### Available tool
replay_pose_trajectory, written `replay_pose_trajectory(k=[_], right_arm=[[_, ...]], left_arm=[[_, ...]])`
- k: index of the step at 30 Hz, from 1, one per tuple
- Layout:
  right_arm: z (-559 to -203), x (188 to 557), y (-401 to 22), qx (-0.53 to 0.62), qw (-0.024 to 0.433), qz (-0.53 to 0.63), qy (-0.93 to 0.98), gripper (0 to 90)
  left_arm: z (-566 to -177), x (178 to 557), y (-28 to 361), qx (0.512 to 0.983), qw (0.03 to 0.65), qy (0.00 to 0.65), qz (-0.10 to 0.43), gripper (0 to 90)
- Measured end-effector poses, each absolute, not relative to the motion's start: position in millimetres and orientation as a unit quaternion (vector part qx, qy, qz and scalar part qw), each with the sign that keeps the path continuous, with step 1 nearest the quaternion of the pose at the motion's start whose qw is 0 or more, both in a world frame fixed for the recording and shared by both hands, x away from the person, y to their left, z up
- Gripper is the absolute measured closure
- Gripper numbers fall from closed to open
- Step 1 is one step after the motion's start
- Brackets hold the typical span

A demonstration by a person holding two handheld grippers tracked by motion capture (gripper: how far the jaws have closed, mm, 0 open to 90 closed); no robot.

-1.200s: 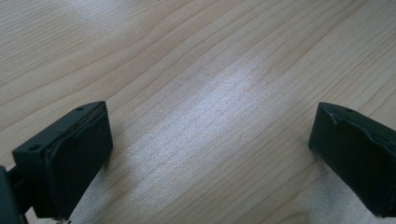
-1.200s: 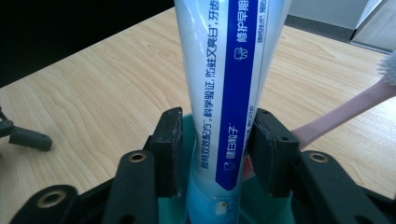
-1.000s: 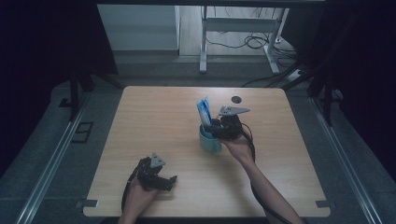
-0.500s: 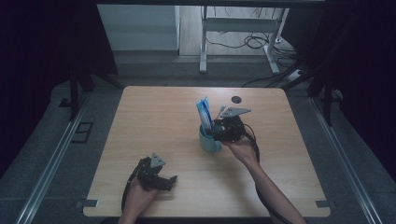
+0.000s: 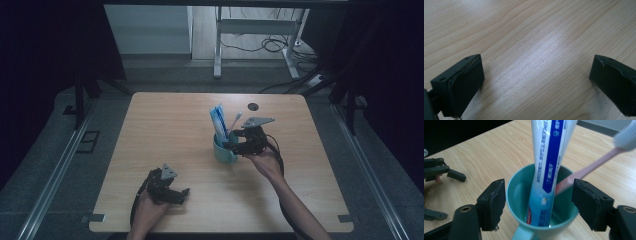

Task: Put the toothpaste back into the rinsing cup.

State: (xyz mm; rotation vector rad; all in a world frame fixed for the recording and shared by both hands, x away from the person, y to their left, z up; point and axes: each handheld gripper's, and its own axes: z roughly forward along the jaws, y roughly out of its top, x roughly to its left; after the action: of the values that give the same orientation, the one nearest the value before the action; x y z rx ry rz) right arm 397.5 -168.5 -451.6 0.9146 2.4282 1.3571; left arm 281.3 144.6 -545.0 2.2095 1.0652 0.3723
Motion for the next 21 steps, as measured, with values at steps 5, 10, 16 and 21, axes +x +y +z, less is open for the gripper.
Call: replay_pose_trajectory(k=[5, 10, 16, 21], right_arm=[[-452.5, 394.0, -174.5, 0.313, 0.102, 0.449, 0.831, 21.3], [-452.6, 389.8, -178.7, 0.310, 0.105, 0.441, 0.836, 17.8], [-450.0, 383.4, -182.4, 0.305, 0.112, 0.435, 0.840, 14.5], [-447.9, 377.6, -185.8, 0.299, 0.119, 0.425, 0.846, 13.6]], left_arm=[[-545.0, 281.3, 144.6, 0.842, 0.324, 0.406, 0.142, 0.0], [-545.0, 281.3, 144.6, 0.842, 0.324, 0.406, 0.142, 0.0], [-545.0, 281.4, 144.8, 0.843, 0.324, 0.405, 0.142, 0.0], [-545.0, 281.5, 144.8, 0.843, 0.324, 0.405, 0.142, 0.0]])
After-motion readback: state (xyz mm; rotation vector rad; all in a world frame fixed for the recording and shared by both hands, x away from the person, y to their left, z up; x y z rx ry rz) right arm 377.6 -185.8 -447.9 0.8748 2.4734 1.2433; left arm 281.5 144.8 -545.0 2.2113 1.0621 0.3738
